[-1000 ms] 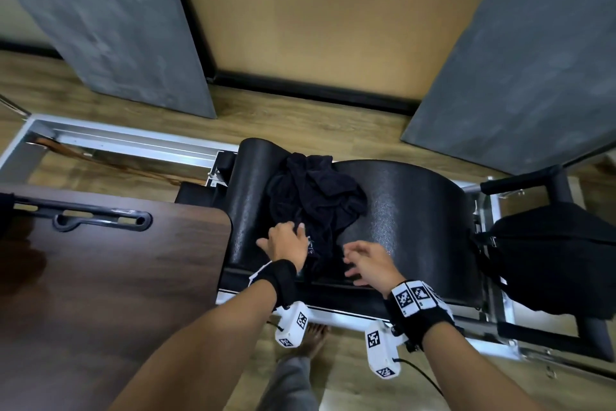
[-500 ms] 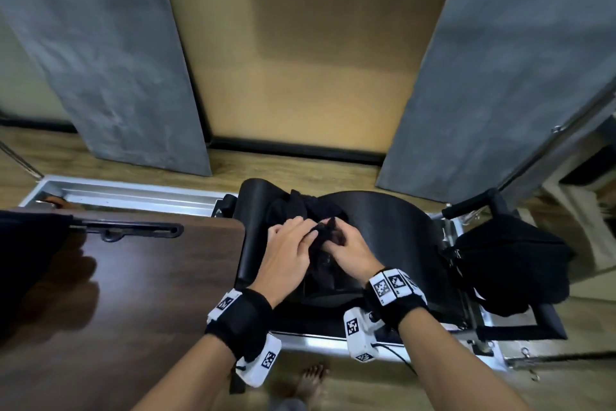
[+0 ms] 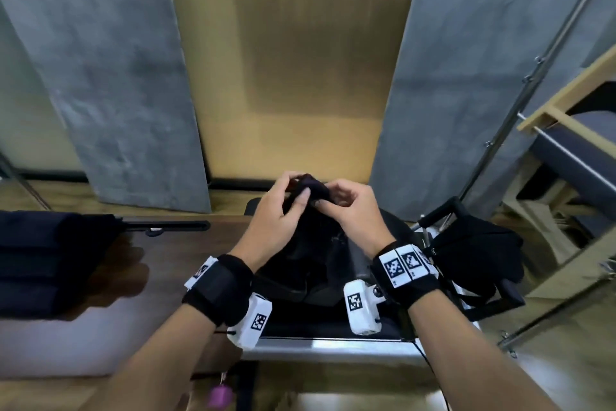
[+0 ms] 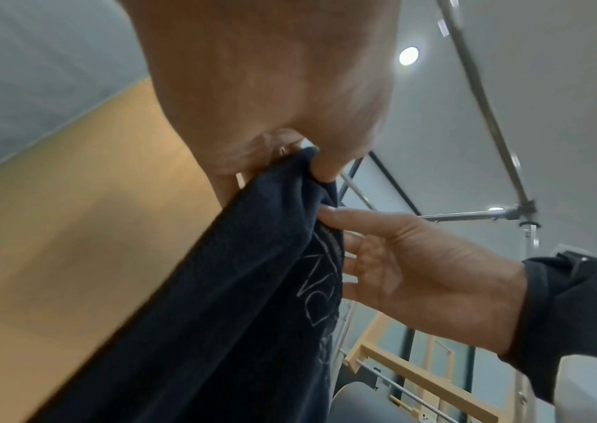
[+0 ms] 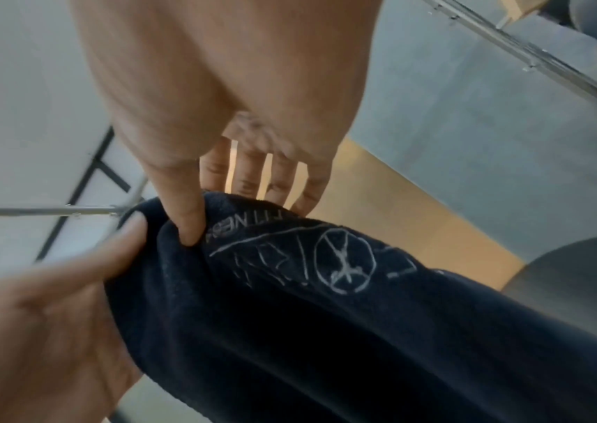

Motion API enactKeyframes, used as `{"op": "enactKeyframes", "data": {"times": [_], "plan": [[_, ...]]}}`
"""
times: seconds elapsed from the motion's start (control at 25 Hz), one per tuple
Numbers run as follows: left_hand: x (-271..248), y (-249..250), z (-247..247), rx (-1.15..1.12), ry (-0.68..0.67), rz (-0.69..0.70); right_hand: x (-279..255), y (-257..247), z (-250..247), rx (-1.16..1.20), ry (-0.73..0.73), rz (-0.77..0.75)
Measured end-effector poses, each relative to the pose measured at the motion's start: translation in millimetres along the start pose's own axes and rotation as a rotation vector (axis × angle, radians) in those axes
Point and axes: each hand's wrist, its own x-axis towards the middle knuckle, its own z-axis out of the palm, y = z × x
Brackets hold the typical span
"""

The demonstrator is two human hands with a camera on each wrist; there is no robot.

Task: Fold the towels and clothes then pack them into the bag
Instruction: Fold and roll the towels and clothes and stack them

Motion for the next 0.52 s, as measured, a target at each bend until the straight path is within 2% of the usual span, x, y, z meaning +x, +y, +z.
{"op": "enactKeyframes", "data": {"times": [0.08,0.16,0.28,0.44,0.52], "plan": [[-15,26,-8,0.052,0.016,0.080,-19,-27,6,-0.043,-0.019,-0.035],[-27,44,-16,0.091,0.099,0.149,-32,-49,12,-0.040,-0.038,-0.025],[-46,63,-31,0.053,0.180,0.163,-55,-79,20,-0.040,-0.095,-0.004],[-72,80,-48,0.017,0.208,0.178,-85,-103,34,0.069,-0.322,0.097],[-89,85,-58,0.032,0.214,0.197,-100,-104,47,0.127,-0.357,0.134]]}}
